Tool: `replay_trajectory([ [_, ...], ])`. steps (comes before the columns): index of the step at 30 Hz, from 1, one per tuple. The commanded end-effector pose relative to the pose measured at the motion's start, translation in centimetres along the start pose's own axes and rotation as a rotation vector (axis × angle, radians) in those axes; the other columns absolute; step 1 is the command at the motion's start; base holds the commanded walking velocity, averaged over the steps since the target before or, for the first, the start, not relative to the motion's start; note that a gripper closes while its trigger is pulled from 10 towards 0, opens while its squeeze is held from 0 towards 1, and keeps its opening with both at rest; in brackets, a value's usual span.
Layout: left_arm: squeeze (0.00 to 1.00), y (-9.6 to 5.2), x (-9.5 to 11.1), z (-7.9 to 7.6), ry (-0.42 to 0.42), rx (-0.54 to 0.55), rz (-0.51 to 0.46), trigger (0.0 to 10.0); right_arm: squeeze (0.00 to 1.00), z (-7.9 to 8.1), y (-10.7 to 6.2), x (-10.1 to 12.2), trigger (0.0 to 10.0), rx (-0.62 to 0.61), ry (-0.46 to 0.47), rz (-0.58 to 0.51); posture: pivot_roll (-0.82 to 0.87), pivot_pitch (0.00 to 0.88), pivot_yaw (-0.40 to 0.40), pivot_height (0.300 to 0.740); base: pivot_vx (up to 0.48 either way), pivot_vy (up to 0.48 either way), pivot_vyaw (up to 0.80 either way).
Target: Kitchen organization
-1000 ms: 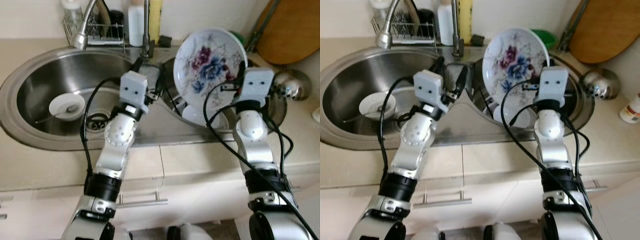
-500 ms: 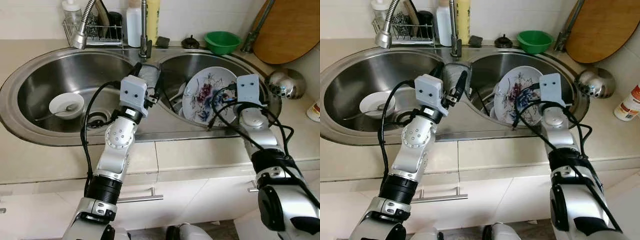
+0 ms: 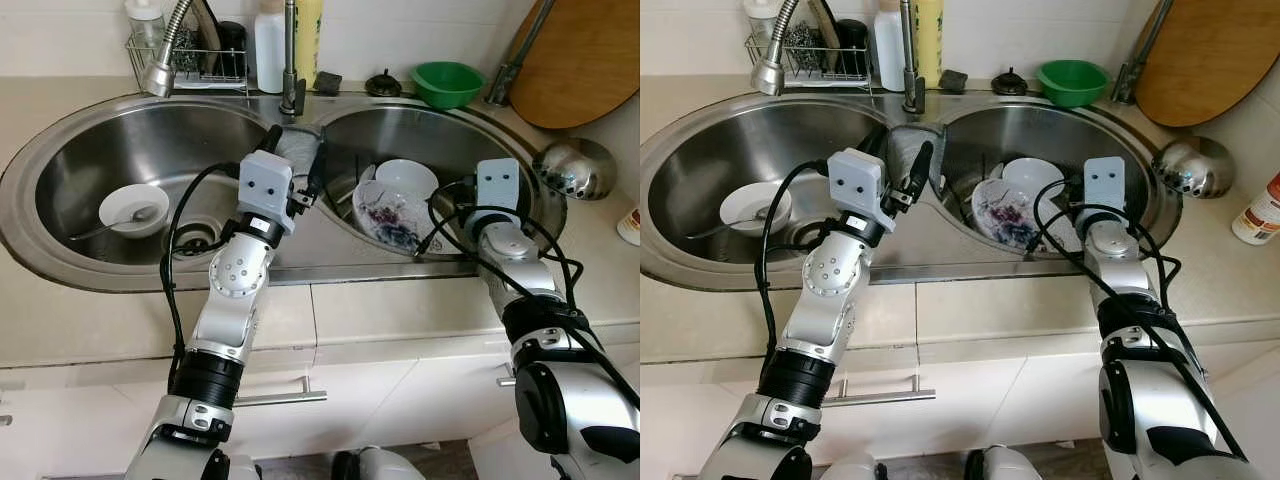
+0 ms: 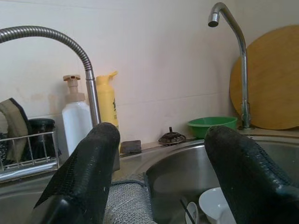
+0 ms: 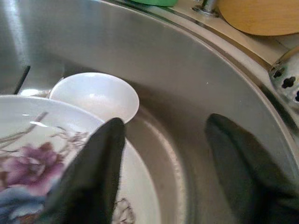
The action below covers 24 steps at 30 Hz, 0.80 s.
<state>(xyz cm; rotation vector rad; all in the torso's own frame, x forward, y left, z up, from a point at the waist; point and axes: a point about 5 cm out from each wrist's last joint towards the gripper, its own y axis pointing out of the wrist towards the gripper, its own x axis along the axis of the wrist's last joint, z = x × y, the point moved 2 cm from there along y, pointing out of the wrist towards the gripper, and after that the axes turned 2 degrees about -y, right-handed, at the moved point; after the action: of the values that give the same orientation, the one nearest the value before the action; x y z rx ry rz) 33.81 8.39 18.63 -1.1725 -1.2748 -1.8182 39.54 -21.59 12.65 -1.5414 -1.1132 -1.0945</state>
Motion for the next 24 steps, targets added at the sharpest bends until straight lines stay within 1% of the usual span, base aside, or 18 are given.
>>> replay_trajectory([
  [1, 0.00, 0.1, 0.2, -0.4, 0.001, -0.019, -0.002, 10.0, 1.00, -0.6, -0.2, -0.5, 10.0, -0.030, 0.042, 0.000, 0.03, 0.000, -0.096, 0.740, 0.000, 0.000, 0.00],
  [3, 0.00, 0.1, 0.1, -0.4, 0.001, -0.016, 0.001, 10.0, 1.00, -1.0, -0.3, -0.2, 10.0, -0.058, 0.081, -0.036, 0.03, 0.000, -0.096, 0.740, 0.000, 0.000, 0.00],
  [6, 0.00, 0.1, 0.1, -0.4, 0.000, -0.016, 0.005, 10.0, 1.00, -1.5, -0.5, 0.6, 10.0, -0.092, 0.114, -0.097, 0.03, 0.000, -0.096, 0.740, 0.000, 0.000, 0.00],
  [7, 0.00, 0.1, 0.1, -0.6, -0.006, -0.024, 0.002, 10.0, 1.00, -1.6, -0.9, 1.6, 10.0, -0.103, 0.129, -0.168, 0.03, 0.000, -0.097, 0.740, 0.000, 0.000, 0.00],
  [8, 0.00, 0.1, 0.1, -0.6, -0.006, -0.024, 0.002, 10.0, 1.00, -1.6, -0.9, 1.6, 10.0, -0.103, 0.129, -0.168, 0.03, 0.000, -0.097, 0.740, 0.000, 0.000, 0.00],
  [9, 0.00, 0.1, 0.1, -0.6, -0.008, -0.026, 0.001, 10.0, 1.00, -1.6, -1.0, 1.8, 10.0, -0.104, 0.132, -0.184, 0.03, 0.000, -0.097, 0.740, 0.000, 0.000, 0.00],
  [12, 0.00, 0.1, 0.1, -0.7, -0.013, -0.028, 0.002, 10.0, 1.00, -0.6, -2.0, 3.8, 10.0, -0.075, 0.117, -0.327, 0.03, 0.000, -0.094, 0.740, 0.000, 0.000, 0.00],
  [13, 0.00, 0.0, 0.1, -0.7, -0.015, -0.029, 0.003, 10.0, 0.58, -0.3, -2.4, 4.2, 10.0, -0.064, 0.113, -0.360, 0.03, 0.000, -0.094, 0.740, 0.000, 0.000, 0.00],
  [14, 0.00, 0.0, 0.1, -0.7, -0.017, -0.029, 0.003, 10.0, 0.46, 0.0, -2.7, 4.5, 10.0, -0.056, 0.116, -0.382, 0.03, 0.000, -0.094, 0.740, 0.000, 0.000, 0.00],
  [15, 0.00, 0.0, 0.1, -0.7, -0.018, -0.029, 0.003, 10.0, 0.00, 0.2, -2.9, 4.6, 10.0, -0.049, 0.120, -0.394, 0.03, 0.000, -0.094, 0.740, 0.000, 0.000, 0.00],
  [20, 0.00, 0.1, 0.2, -0.6, -0.021, -0.026, 0.000, 10.0, 0.00, 1.0, -3.6, 4.2, 10.0, -0.039, 0.139, -0.408, 0.03, 0.000, -0.093, 0.740, 0.000, 0.000, 0.00],
  [24, 0.00, 0.0, 0.2, -0.6, -0.022, -0.026, 0.000, 10.0, 0.00, 1.3, -4.0, 3.8, 10.0, -0.034, 0.158, -0.403, 0.03, 0.000, -0.093, 0.740, 0.000, 0.000, 0.00],
])
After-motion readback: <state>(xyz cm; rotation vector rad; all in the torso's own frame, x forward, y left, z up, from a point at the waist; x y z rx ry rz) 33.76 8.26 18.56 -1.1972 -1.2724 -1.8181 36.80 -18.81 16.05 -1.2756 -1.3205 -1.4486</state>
